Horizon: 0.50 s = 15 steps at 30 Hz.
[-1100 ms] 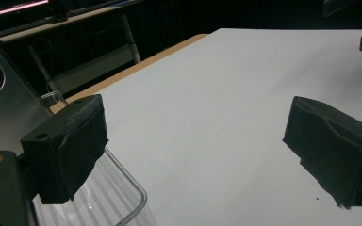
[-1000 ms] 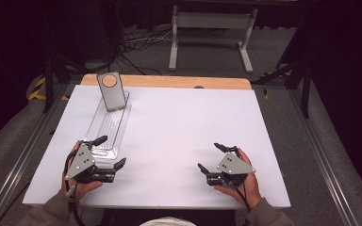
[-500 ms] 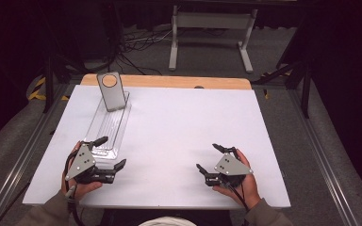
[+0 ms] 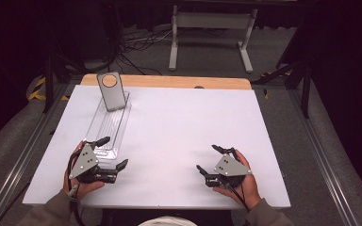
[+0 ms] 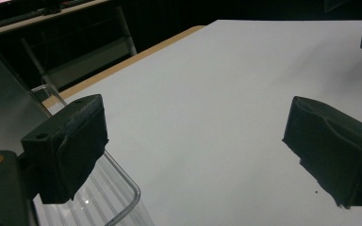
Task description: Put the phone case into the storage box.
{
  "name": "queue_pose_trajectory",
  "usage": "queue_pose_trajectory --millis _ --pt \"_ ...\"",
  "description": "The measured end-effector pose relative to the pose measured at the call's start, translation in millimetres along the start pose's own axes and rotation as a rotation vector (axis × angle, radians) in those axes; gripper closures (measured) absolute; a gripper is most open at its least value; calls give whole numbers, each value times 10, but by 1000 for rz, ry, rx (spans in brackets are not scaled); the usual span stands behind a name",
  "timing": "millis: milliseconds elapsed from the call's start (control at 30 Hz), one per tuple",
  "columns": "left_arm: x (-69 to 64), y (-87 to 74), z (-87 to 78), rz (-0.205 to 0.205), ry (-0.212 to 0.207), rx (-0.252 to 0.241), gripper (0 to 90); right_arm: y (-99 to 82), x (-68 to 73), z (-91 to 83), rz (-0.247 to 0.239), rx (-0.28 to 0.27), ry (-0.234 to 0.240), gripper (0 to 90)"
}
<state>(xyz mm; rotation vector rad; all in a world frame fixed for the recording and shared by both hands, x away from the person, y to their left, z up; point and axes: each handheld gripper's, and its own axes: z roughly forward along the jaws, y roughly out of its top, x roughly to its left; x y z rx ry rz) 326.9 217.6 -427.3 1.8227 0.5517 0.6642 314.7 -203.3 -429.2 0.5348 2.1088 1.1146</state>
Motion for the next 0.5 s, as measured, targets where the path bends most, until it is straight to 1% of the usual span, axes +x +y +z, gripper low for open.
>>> queue_pose_trajectory --millis 100,333,500 --pt "-5 -1 2 11 2 7 75 0 5 7 -5 6 -6 200" --pt "-16 2 27 31 12 18 78 -36 -2 23 -13 26 2 200" --pt "0 -6 29 20 9 23 88 -21 1 24 -21 19 18 200"
